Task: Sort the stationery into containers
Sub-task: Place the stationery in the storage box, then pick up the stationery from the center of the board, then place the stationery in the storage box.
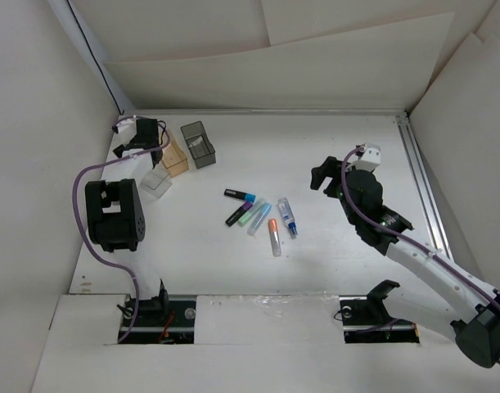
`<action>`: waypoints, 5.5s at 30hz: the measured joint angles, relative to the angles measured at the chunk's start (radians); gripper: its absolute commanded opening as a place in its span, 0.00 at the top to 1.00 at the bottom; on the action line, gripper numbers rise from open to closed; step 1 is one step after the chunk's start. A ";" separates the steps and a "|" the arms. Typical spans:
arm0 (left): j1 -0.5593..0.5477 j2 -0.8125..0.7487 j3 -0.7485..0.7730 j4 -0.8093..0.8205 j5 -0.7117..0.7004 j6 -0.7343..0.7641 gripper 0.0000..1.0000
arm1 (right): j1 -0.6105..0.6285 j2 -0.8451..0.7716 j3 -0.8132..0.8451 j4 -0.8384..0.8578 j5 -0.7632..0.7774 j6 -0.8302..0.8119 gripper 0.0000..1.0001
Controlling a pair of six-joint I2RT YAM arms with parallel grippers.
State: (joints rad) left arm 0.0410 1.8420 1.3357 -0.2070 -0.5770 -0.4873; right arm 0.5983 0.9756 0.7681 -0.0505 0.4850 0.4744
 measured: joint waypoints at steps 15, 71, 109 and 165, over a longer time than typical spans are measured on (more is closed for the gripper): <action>0.000 -0.014 0.007 0.032 0.024 0.017 0.49 | 0.000 -0.007 0.000 0.000 0.001 0.000 0.12; -1.001 0.228 0.045 0.208 0.185 -0.229 0.90 | -0.133 -0.080 -0.011 -0.150 0.048 0.053 0.31; -0.047 -0.283 -0.274 0.271 -0.068 0.084 0.88 | -0.132 -0.138 -0.080 -0.082 -0.053 0.050 0.31; -0.092 -0.037 -0.204 0.443 -0.326 0.259 0.50 | -0.119 -0.129 -0.081 -0.046 -0.086 0.026 0.31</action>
State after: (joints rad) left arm -0.0505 1.8053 1.1320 0.2356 -0.9031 -0.2279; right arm 0.4793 0.8467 0.6868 -0.0967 0.3988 0.5007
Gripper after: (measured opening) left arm 0.501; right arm 0.687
